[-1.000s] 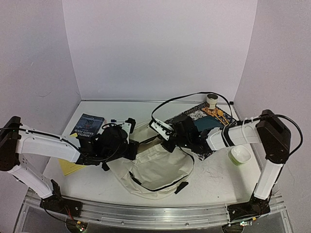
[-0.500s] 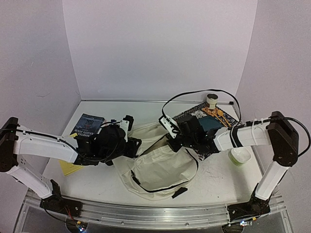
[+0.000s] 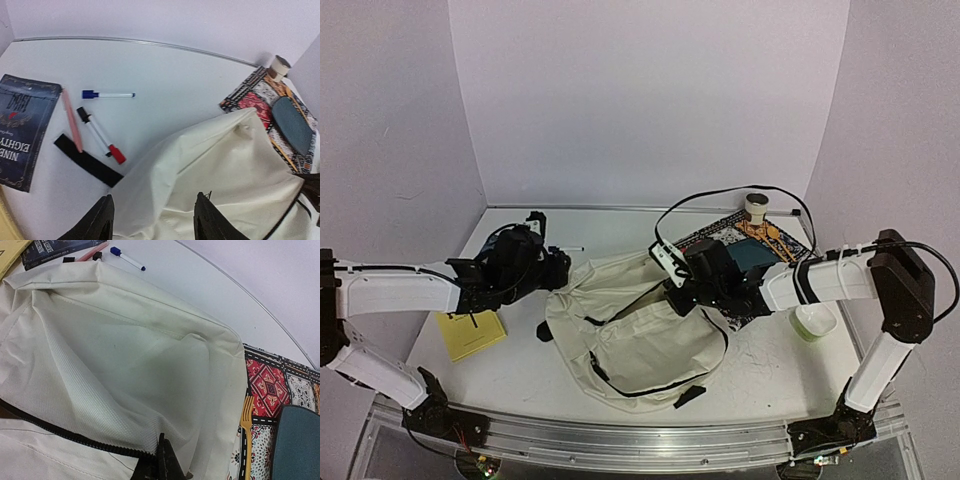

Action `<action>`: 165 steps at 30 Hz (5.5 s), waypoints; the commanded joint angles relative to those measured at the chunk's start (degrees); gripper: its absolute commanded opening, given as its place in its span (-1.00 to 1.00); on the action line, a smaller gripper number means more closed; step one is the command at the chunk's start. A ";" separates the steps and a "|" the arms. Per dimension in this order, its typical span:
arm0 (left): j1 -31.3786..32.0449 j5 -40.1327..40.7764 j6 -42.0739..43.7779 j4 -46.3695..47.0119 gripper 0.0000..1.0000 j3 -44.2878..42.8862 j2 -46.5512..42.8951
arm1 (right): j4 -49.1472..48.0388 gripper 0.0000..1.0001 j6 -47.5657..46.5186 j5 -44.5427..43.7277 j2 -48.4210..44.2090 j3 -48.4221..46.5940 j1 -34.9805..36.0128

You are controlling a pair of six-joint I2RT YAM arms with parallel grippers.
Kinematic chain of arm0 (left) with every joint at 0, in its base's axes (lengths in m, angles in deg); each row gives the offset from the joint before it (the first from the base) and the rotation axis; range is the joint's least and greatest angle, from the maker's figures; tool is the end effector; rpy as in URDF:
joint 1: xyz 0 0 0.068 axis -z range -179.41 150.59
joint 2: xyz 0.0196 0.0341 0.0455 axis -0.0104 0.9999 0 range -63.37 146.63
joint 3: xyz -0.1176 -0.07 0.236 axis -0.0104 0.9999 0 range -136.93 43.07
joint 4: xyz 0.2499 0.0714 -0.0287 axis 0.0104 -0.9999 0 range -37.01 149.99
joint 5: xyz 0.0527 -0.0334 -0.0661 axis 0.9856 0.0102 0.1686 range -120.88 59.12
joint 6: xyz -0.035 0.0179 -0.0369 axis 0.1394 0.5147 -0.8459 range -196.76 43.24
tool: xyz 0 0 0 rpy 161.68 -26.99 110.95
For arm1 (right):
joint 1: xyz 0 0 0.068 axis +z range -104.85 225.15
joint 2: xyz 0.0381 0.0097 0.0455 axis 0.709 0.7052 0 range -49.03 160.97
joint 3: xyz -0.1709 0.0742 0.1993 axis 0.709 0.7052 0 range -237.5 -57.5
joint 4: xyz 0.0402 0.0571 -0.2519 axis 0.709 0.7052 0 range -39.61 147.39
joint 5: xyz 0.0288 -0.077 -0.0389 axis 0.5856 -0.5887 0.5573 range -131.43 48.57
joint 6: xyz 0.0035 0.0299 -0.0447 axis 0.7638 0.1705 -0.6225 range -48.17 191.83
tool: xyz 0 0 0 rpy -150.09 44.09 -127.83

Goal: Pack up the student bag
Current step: Pick up the pen at the center of the board, then place the pen in the lower front pocket of the bag.

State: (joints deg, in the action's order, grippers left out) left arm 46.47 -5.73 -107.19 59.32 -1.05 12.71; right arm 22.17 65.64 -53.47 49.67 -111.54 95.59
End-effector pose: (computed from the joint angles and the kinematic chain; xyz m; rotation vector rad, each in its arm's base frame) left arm 0.2096 -0.1944 0.2337 0.0280 2.0984 -0.3385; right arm 0.2483 0.2887 0.2143 -0.7530 1.7063 0.3419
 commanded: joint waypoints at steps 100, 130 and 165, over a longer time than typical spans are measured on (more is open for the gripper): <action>-10.22 -33.25 14.66 6.23 -1.00 3.63 -7.18 | 8.12 -1.00 5.50 2.90 2.31 -9.09 1.99; 14.95 -26.59 9.88 5.22 -1.00 2.44 4.82 | 12.90 -1.00 10.02 6.46 4.20 -13.70 1.95; 15.38 4.46 8.25 9.80 -0.91 -17.25 31.37 | 13.54 -0.97 12.60 11.60 4.55 -13.17 1.95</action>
State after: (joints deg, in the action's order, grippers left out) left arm 61.93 -6.48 -101.61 62.66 -16.92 41.23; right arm 35.84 76.82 -43.54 53.21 -122.97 97.20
